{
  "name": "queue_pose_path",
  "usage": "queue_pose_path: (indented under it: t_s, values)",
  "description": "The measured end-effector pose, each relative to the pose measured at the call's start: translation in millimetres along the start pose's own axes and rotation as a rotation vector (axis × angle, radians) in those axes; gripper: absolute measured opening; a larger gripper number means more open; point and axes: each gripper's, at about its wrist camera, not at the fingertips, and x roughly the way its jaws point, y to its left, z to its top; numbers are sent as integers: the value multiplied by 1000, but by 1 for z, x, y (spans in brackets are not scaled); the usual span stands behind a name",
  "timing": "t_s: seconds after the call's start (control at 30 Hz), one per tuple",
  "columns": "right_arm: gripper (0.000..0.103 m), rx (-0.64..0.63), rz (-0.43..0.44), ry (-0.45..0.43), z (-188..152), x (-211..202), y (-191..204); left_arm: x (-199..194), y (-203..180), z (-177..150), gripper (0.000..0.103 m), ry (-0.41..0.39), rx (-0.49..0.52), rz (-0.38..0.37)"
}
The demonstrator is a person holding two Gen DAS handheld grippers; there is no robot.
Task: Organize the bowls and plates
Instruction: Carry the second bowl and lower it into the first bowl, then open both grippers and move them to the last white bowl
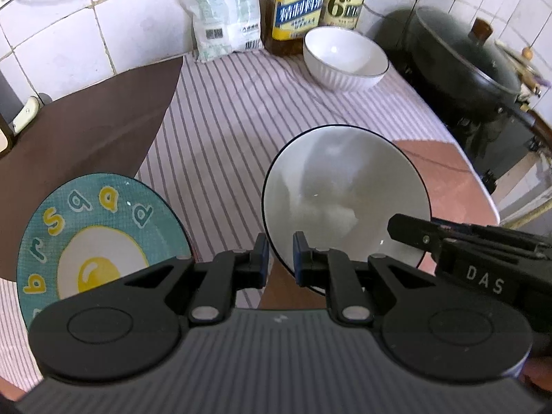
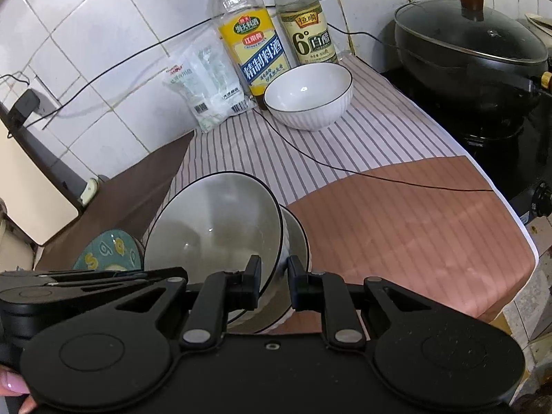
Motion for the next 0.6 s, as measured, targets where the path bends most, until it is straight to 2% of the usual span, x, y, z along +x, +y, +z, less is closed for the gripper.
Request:
queue_pose_path:
  t_s: [0.2,0.33,0.47,0.6]
  values:
    - [20,-29,-27,-9,-1,0,1,6,-6,-1,13,26,17,20]
    - [20,-101,-71,-18,-1,2,12,7,-7,-1,13,31,23,33]
    - [29,-191,-133,-17,-4,3,24,8,-6,0,15,36,16,35]
    - [29,-220,-150,-31,-6,5,26,7,-8,-2,15,29,16,39]
